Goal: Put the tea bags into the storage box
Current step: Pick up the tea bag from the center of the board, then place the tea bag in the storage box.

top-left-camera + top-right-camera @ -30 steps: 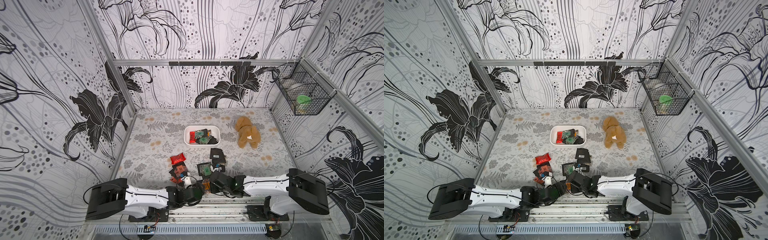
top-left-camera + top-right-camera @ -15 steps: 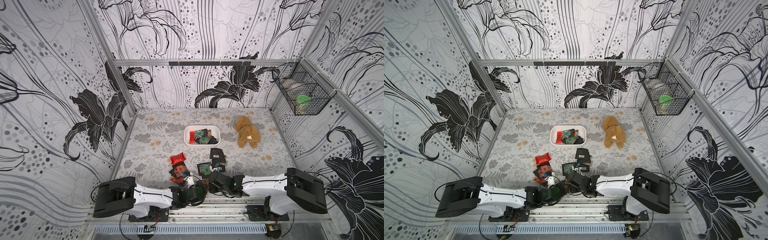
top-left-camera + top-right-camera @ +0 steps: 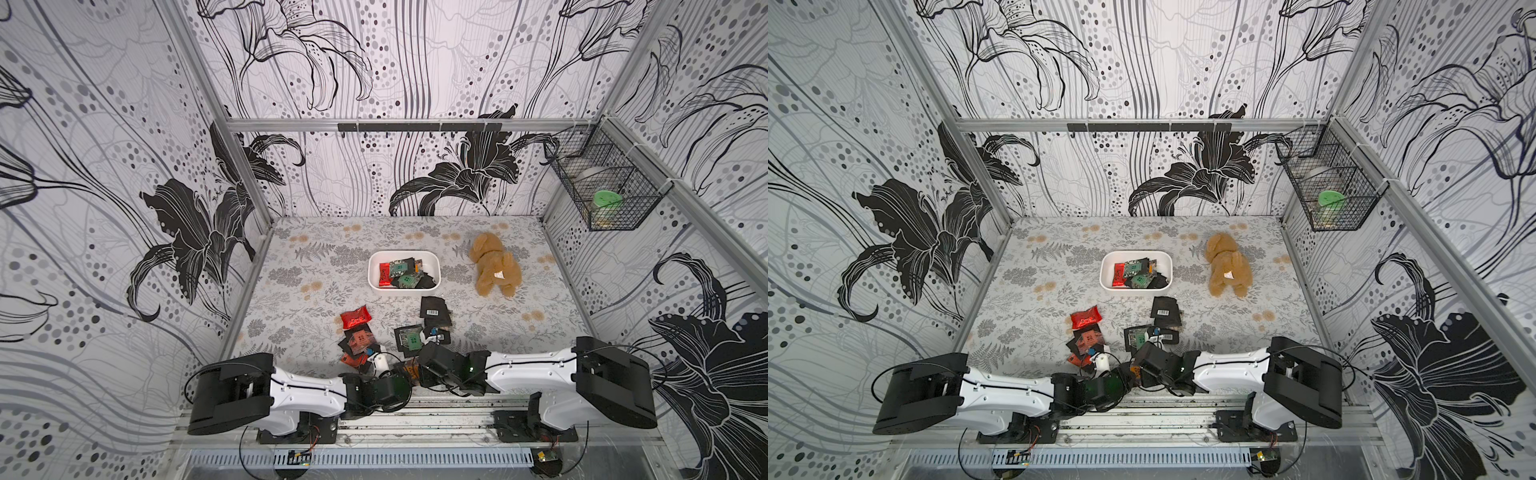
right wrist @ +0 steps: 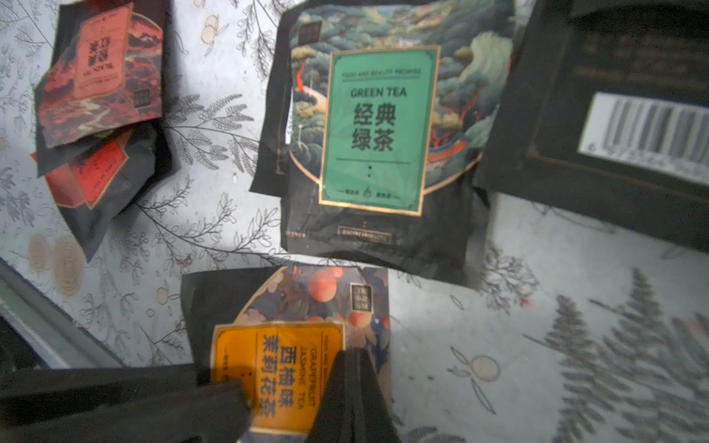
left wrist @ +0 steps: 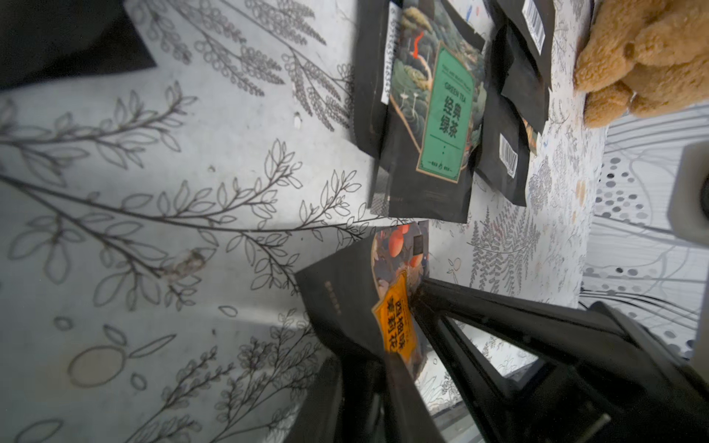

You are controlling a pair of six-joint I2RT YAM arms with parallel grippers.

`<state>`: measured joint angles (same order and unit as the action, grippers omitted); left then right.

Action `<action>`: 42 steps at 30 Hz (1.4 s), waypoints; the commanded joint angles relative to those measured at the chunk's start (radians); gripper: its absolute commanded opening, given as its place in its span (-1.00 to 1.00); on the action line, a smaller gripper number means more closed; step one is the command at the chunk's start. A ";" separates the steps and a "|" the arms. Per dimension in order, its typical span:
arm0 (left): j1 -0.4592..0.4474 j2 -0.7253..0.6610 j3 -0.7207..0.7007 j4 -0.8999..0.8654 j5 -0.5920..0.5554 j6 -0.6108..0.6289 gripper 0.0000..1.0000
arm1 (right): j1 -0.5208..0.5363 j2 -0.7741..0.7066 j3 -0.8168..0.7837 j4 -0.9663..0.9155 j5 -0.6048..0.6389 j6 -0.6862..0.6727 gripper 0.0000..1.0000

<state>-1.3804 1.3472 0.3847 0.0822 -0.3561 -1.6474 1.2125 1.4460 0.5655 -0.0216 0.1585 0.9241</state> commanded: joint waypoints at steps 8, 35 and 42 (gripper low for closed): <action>-0.005 -0.067 0.011 -0.078 -0.021 0.011 -0.91 | 0.007 -0.106 -0.021 -0.173 0.056 -0.035 -1.00; 0.291 -0.207 0.575 -0.789 -0.386 0.654 -1.00 | -0.534 -0.232 -0.066 0.019 -0.100 -0.447 -0.46; 0.607 0.031 0.699 -0.491 -0.073 0.845 -1.00 | -0.534 -0.301 -0.114 0.072 -0.122 -0.457 -0.45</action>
<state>-0.8379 1.3067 1.0203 -0.5724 -0.5804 -0.9337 0.6811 1.1896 0.4690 -0.0017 0.0582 0.4866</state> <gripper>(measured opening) 0.045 0.274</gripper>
